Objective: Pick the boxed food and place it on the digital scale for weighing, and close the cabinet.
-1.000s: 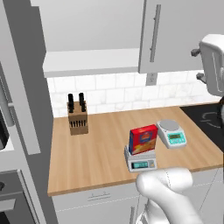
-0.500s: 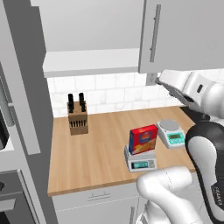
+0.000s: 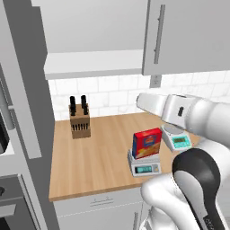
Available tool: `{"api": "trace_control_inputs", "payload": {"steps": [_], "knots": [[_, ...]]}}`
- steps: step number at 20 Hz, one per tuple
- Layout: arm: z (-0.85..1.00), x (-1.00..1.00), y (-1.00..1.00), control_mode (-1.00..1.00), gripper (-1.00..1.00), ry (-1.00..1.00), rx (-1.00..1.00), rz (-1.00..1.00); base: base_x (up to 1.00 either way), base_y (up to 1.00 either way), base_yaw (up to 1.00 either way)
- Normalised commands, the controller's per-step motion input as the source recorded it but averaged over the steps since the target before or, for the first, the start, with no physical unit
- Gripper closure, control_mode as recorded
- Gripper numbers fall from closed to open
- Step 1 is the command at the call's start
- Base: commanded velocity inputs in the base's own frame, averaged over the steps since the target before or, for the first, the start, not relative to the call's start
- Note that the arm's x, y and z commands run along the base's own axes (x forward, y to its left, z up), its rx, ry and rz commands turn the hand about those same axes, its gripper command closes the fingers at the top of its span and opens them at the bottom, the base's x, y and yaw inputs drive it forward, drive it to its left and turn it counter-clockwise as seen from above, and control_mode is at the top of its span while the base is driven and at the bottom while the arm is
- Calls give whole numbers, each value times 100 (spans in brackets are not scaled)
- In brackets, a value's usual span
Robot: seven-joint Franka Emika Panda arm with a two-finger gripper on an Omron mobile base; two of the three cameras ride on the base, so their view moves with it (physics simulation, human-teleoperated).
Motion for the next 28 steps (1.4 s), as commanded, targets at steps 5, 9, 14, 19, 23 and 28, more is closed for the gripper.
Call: {"api": "trace_control_inputs", "payload": {"steps": [5,9,14,19,23,28], "knots": [[-26,-73,68,-100,-100,-4,-9,9,0,0,0],[-1,-100,85,-100,-100,-1,-12,8,0,0,0],[-9,-65,100,-100,-100,-22,0,-2,0,0,0],[-11,-50,100,-100,-100,-34,14,-14,0,0,0],[0,-50,100,-100,-100,-32,14,-11,0,0,0],[-6,4,87,-100,-100,-25,8,-12,0,0,0]]}}
